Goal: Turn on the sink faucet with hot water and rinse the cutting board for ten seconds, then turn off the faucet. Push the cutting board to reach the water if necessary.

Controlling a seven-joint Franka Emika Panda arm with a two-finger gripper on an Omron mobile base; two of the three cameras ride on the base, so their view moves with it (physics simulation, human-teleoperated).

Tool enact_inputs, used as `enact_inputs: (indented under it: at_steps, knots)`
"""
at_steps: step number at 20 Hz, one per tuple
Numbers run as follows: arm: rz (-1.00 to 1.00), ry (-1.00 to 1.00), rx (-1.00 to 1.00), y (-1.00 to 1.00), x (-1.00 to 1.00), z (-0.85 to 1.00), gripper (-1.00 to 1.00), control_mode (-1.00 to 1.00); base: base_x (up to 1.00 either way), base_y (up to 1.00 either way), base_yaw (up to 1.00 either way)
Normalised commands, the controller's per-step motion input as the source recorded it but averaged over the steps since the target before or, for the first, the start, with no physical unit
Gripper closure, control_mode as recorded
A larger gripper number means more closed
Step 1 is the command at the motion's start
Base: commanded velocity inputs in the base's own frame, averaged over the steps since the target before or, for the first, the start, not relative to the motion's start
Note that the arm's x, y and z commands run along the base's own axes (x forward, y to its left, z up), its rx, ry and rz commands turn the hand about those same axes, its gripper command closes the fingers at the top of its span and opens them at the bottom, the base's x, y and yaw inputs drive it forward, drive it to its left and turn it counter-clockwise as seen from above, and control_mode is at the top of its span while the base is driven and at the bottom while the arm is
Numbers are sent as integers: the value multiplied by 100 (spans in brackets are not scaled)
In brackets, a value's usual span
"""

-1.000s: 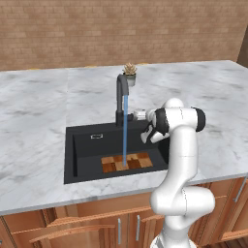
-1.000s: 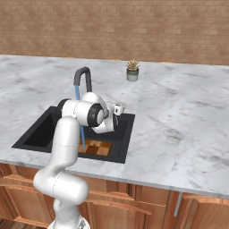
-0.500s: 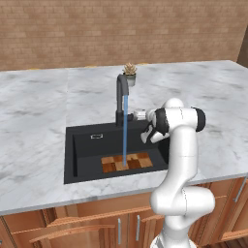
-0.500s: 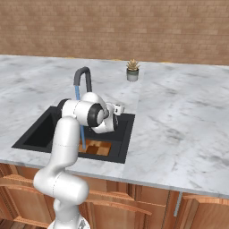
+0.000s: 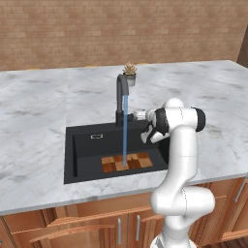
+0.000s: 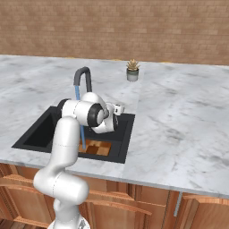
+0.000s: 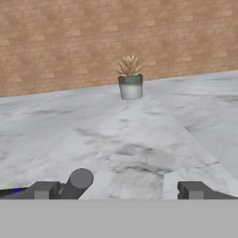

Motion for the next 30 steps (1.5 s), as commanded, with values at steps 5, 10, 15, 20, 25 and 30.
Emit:
enact_inputs:
  at_steps: [5,10,15,20,25,30]
  knots:
    - [0,0,0,0,0,0,-100,-100,0,0,0]
    - [0,0,0,0,0,0,-100,-100,0,0,0]
    - [0,0,0,0,0,0,-100,-100,0,0,0]
    - [0,0,0,0,0,0,-100,-100,0,0,0]
    - [0,0,0,0,0,0,-100,-100,0,0,0]
    - [0,0,0,0,0,0,-100,-100,0,0,0]
